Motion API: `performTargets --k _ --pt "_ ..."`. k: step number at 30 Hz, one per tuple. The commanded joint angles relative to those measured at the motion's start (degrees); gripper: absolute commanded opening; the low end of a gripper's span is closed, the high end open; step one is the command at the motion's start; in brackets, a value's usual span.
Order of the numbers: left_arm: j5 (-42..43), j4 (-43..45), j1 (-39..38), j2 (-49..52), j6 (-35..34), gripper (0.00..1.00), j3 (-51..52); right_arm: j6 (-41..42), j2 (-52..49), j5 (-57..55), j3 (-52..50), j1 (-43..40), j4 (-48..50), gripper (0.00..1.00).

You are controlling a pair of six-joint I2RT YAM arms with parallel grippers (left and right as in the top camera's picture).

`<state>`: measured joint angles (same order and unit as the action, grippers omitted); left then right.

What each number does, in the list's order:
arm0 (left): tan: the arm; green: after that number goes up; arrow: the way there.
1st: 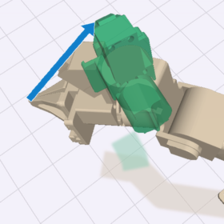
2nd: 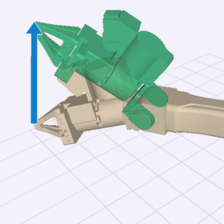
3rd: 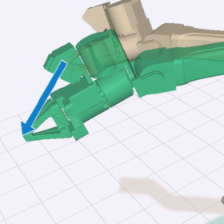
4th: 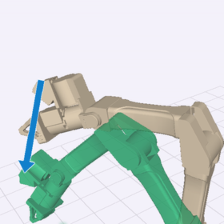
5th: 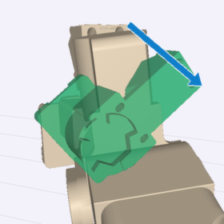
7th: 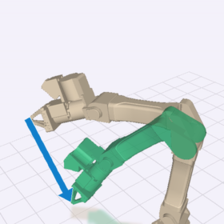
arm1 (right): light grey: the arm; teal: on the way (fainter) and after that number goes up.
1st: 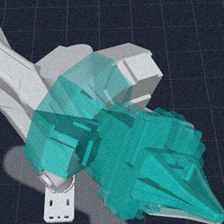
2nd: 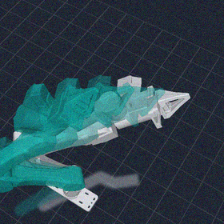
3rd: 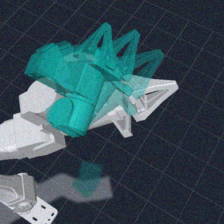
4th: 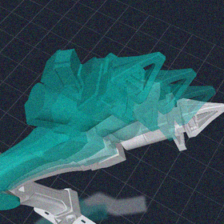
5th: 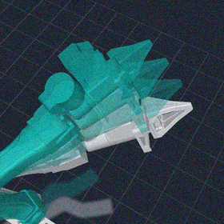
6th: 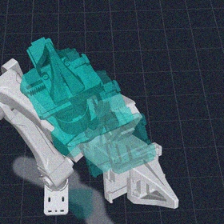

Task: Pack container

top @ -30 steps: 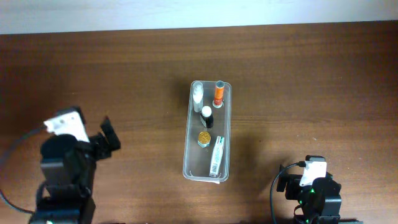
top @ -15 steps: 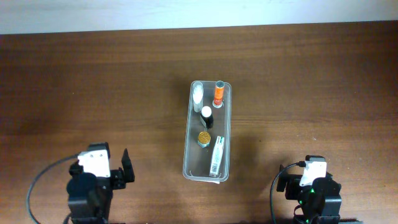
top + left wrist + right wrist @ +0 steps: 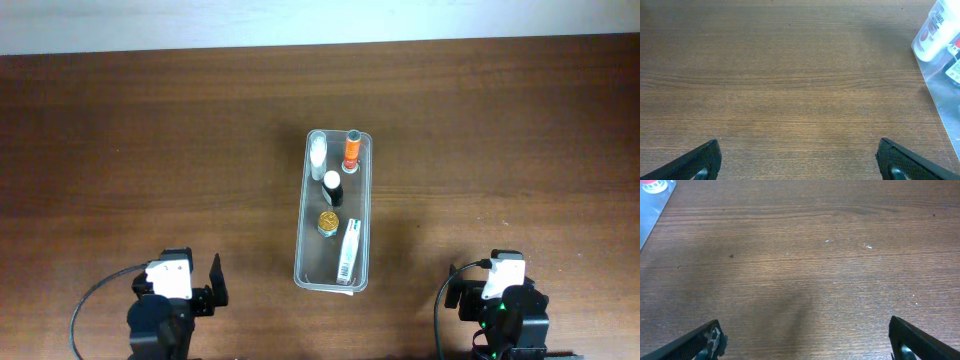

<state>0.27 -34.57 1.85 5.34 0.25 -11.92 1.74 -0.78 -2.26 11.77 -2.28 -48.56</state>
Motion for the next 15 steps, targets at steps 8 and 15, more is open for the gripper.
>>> performTargets --k 8,15 --pt "1.0 0.3 0.1 -5.0 0.7 0.99 3.0 0.6 0.6 0.1 -0.3 -0.5 0.2 0.98" --pt "1.0 0.3 0.1 -5.0 0.7 0.99 3.0 0.6 0.6 0.1 -0.3 -0.5 0.2 0.98"
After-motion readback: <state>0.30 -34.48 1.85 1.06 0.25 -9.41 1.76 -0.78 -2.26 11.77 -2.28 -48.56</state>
